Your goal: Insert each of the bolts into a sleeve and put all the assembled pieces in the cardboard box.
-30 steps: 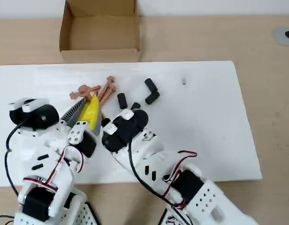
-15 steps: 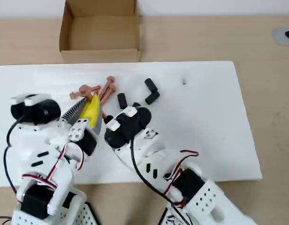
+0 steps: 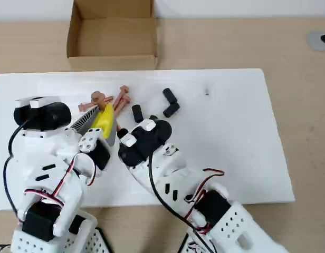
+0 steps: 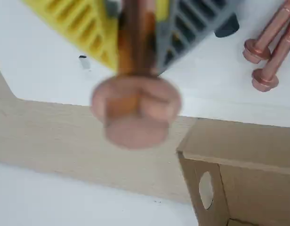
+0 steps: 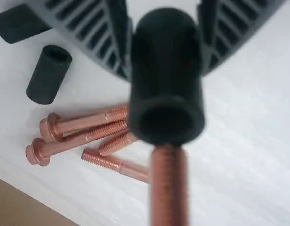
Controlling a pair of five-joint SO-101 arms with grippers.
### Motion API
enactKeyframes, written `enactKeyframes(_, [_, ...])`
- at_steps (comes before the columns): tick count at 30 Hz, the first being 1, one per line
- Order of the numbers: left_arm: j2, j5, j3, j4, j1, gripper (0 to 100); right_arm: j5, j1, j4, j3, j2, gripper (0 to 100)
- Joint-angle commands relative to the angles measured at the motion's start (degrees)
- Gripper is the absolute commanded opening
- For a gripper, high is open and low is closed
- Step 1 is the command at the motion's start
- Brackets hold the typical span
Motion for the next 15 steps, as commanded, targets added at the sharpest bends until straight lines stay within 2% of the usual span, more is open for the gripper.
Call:
enactKeyframes(1, [0.13,0.09,-4.31,0.09,0.62,1,-0.35,0.84,-0.79,-1.71,-1.27,1.0])
enactKeyframes(7, [-0.04,0.09,-5.89,5.10,4.84,1,-0.26,0.92,-0.79,-1.63,-1.27,1.0])
enactKeyframes(15, [-0.13,-0.09,-6.15,6.33,4.92,1,-0.44,0.92,-0.79,-1.71,-1.27,1.0])
